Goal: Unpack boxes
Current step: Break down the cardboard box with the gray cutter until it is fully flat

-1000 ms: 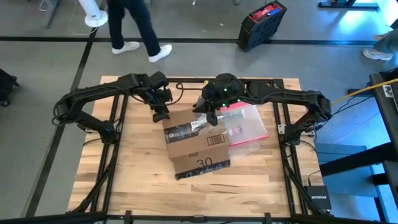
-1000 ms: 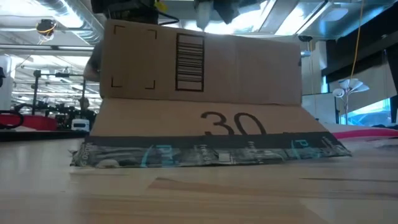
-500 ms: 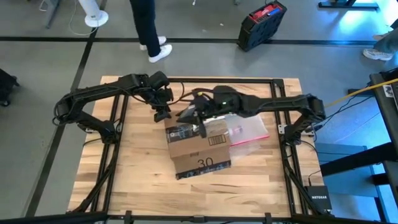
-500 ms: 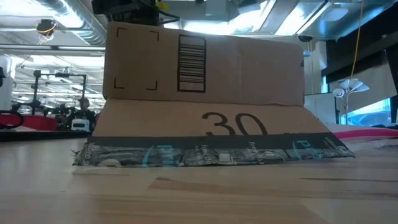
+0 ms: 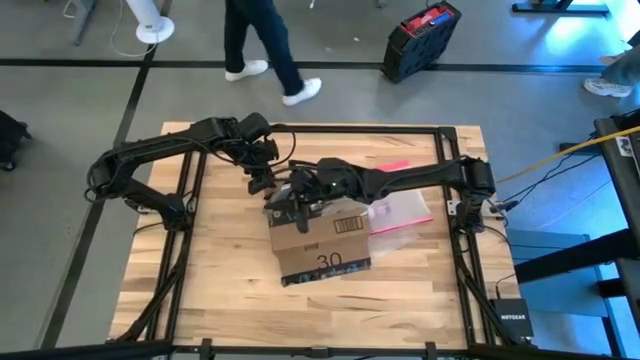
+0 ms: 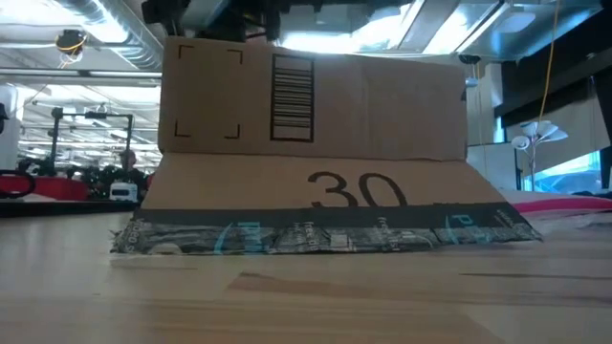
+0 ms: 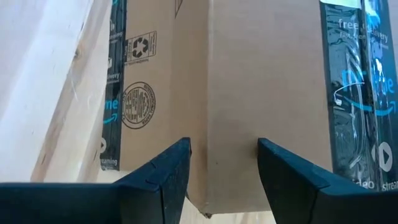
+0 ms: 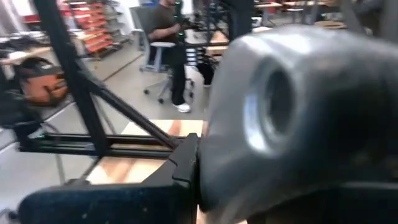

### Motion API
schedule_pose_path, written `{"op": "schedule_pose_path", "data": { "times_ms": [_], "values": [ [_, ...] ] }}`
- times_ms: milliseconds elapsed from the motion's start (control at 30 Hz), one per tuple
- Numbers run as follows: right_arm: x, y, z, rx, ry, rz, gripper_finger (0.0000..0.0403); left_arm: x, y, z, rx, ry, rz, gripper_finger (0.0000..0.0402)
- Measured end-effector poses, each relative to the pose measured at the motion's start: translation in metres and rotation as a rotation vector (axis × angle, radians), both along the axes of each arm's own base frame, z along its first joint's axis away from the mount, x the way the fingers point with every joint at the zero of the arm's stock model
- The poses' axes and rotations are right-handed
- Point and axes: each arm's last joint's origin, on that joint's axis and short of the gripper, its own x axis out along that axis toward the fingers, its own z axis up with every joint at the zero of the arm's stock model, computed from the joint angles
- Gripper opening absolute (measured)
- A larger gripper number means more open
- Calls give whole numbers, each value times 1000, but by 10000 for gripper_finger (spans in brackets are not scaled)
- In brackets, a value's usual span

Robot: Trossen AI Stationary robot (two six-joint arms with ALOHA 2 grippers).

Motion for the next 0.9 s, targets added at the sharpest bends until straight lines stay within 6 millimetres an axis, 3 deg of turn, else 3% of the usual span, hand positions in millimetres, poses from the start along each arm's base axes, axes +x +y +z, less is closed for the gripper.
{"op": "schedule_pose_path", "data": {
  "times_ms": [367, 667, 900],
  "values": [
    [3, -10, -9, -34, 40, -49, 71, -2, -1, -1, -2, 18, -20, 175],
    [10, -9, -25, -4, 67, -46, 71, -2, -1, -1, 0, 19, -26, 175],
    [11, -6, -26, 15, 62, -39, 71, -2, -1, -1, 3, 18, -30, 175]
  ]
}}
